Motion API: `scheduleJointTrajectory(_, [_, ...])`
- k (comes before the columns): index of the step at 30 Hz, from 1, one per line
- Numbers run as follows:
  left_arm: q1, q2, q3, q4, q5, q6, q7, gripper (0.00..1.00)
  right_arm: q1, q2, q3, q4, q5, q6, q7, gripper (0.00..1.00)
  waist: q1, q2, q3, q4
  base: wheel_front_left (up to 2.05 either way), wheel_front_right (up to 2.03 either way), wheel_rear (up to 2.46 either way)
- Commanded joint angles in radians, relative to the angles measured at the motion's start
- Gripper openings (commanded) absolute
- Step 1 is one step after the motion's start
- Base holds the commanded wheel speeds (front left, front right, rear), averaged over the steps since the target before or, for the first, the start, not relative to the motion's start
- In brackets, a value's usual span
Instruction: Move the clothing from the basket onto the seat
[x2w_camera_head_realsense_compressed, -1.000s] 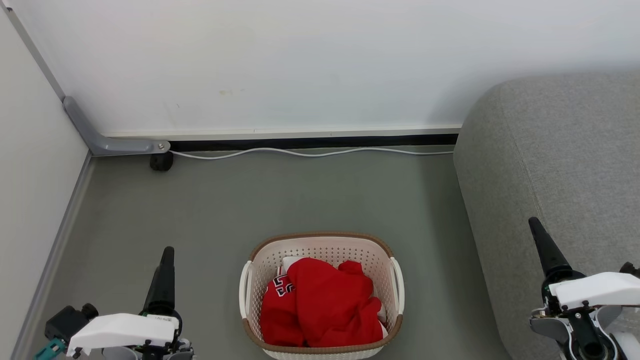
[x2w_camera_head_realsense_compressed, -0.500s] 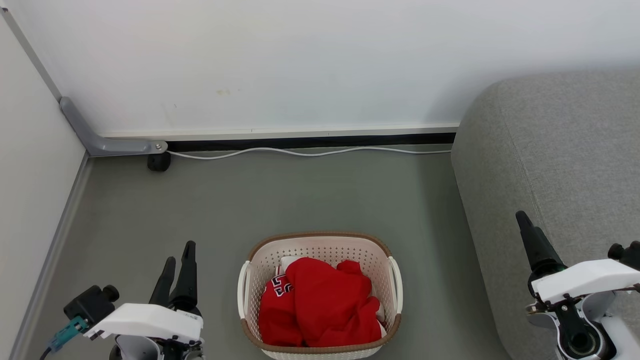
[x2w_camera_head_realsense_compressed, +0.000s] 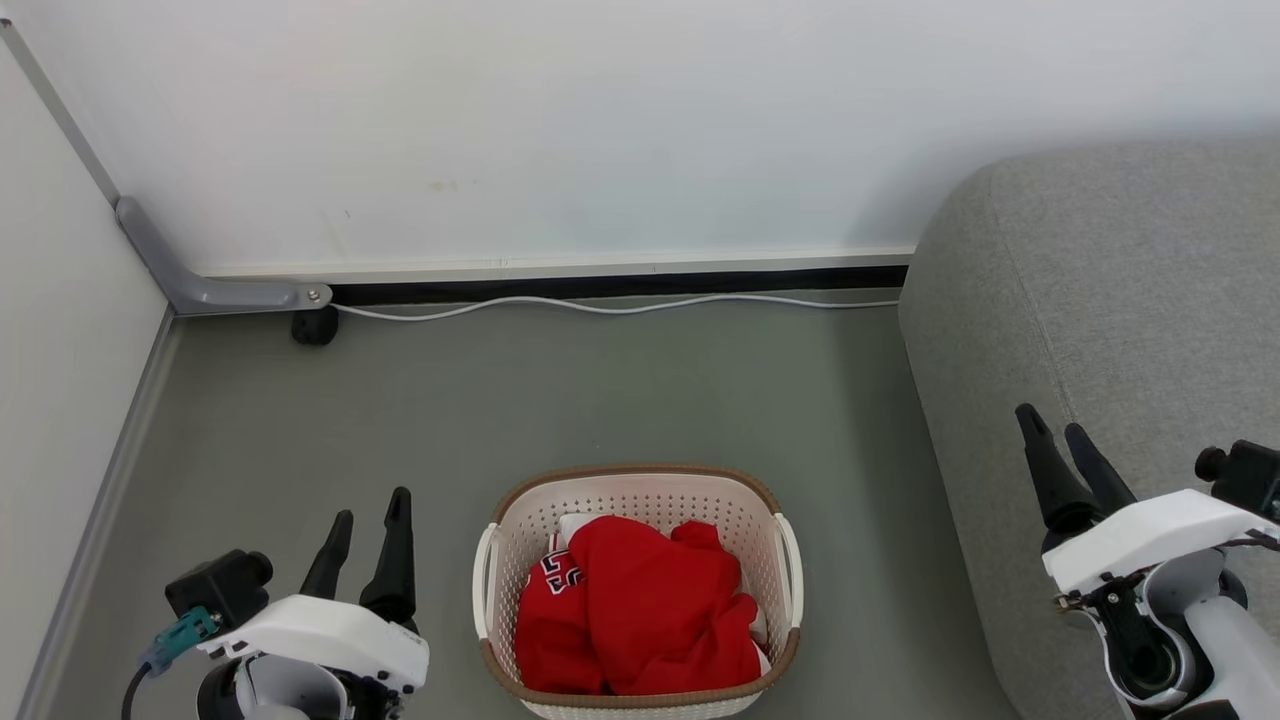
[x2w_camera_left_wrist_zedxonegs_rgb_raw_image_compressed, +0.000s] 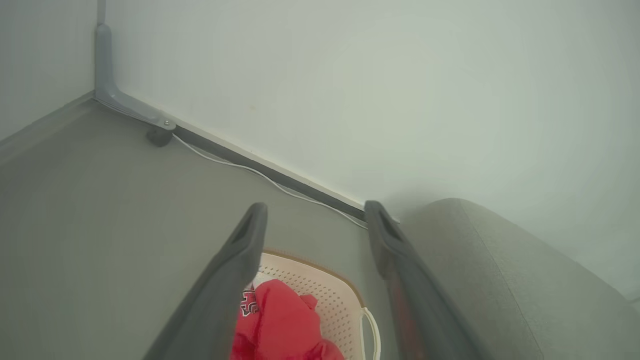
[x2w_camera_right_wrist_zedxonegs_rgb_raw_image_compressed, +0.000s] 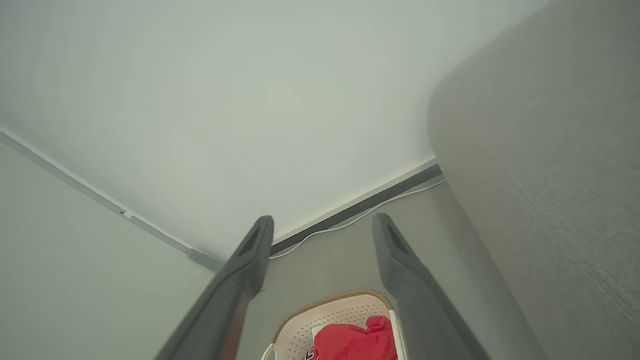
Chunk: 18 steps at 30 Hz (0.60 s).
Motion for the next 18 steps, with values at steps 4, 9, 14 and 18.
scheduleJointTrajectory(4, [-0.076, 0.024, -0.001, -0.007, 0.078, 0.026, -0.024, 1.0, -0.062, -0.029, 0.035, 0.002, -0.071, 0.005, -0.026, 1.0, -0.0001, 0.0, -0.002, 0.0, 0.0, 0.0, 0.0])
scheduleJointTrajectory(9, [-0.084, 0.029, -0.017, -0.005, 0.141, 0.053, -0.039, 1.0, -0.081, -0.042, 0.065, 0.023, -0.132, 0.006, -0.04, 1.0, -0.0001, 0.0, -0.003, -0.001, 0.0, 0.0, 0.0])
scheduleJointTrajectory(14, [-0.094, 0.035, -0.034, -0.002, 0.201, 0.072, -0.053, 1.0, -0.104, -0.056, 0.092, 0.041, -0.183, 0.006, -0.055, 1.0, -0.0001, 0.0, -0.002, -0.004, 0.0, 0.0, 0.0])
scheduleJointTrajectory(18, [-0.102, 0.037, -0.045, -0.001, 0.245, 0.086, -0.065, 1.0, -0.122, -0.069, 0.113, 0.054, -0.221, 0.006, -0.067, 1.0, -0.0001, 0.0, 0.001, -0.006, 0.0, 0.0, 0.0])
